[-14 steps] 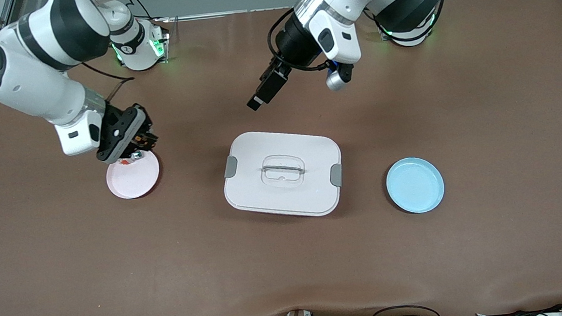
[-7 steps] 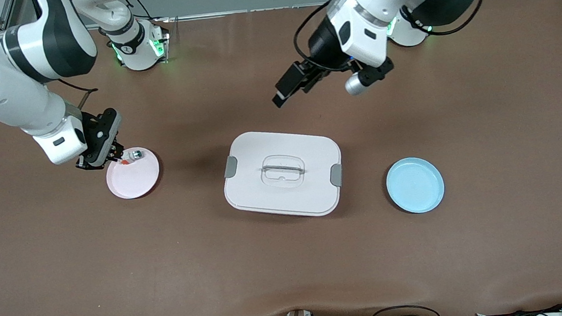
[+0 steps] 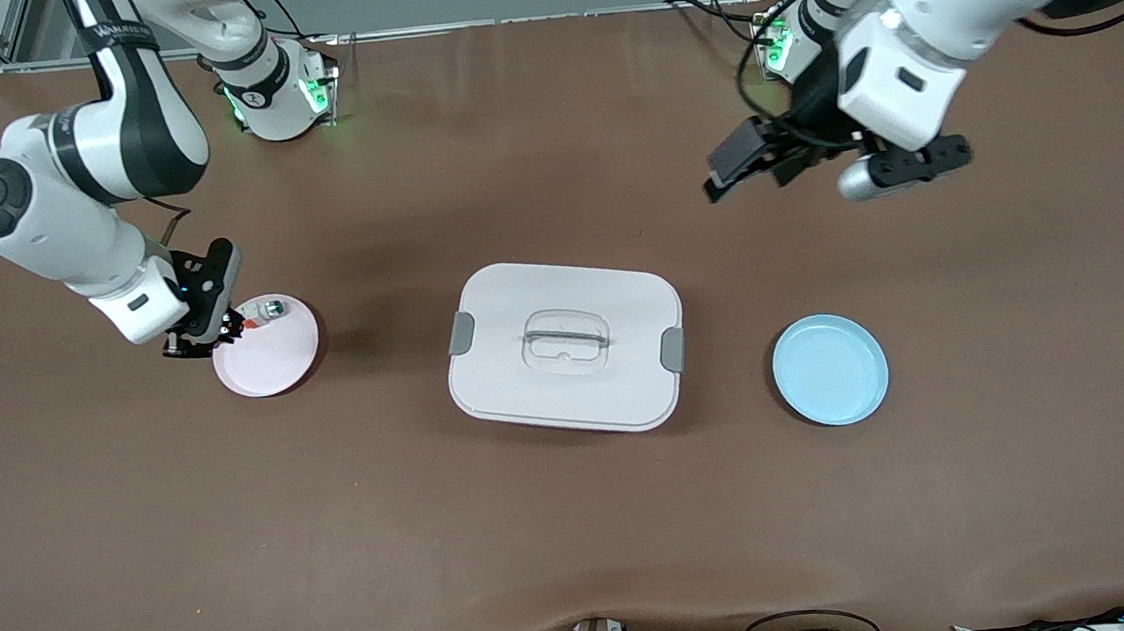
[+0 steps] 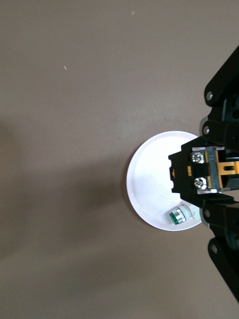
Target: Transfer orange switch to right arm and place
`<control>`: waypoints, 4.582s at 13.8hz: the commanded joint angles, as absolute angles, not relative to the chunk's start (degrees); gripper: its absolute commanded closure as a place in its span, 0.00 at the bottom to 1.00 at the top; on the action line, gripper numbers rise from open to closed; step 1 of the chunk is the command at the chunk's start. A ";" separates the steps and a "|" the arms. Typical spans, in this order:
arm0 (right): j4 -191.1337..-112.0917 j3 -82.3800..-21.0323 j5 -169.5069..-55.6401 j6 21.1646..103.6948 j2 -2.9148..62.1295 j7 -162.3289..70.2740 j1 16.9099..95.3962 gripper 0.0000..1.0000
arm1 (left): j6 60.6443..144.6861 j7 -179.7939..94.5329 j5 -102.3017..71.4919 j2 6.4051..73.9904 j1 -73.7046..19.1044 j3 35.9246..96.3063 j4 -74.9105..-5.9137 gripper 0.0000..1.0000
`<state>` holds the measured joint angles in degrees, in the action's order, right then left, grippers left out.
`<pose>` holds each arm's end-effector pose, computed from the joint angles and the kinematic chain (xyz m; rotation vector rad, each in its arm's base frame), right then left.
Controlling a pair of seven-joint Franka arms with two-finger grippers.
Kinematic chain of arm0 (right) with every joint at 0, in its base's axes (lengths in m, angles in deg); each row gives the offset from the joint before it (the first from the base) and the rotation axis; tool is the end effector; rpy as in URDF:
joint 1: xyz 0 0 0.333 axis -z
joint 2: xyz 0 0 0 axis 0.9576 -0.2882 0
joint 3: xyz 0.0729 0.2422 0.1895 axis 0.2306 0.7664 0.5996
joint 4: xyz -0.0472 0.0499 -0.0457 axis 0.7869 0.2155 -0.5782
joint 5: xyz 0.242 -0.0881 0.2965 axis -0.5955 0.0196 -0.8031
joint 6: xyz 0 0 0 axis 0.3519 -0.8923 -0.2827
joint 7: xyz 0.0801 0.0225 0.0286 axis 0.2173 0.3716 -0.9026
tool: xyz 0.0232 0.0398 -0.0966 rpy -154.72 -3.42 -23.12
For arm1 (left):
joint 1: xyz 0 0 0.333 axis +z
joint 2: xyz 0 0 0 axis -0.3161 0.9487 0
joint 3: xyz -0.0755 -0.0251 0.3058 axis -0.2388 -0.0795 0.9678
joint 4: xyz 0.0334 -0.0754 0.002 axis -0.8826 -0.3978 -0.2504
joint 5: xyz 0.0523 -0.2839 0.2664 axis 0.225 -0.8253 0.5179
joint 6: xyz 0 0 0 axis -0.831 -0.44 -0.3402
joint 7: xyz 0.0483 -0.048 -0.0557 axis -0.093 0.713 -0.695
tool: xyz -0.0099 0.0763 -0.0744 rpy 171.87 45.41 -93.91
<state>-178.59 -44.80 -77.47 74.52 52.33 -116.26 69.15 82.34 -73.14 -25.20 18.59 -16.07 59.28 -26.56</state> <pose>0.5316 0.0526 0.3797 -2.4018 -2.0054 -0.0431 0.5324 -0.2459 0.6410 2.7426 0.3705 -0.0967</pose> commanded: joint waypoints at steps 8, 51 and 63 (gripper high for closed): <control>-190.13 -43.97 -71.51 94.79 46.93 -117.64 72.90 1.00 | 77.68 -53.34 -9.49 17.13 -1.83 59.04 -28.93 0.00; -181.37 -43.80 -68.34 88.43 35.93 -115.79 74.48 0.00 | 86.89 -41.89 -9.40 3.97 -16.76 79.26 -44.28 0.00; -159.12 -44.06 -68.52 47.03 40.84 -98.32 75.36 0.00 | 78.23 -39.70 -5.53 13.88 -17.11 78.90 -29.90 0.00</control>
<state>-160.62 -44.61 -68.93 51.10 38.75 -101.85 73.86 81.76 -41.14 -6.49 10.73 -17.66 79.47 -34.37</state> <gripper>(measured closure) 0.000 0.000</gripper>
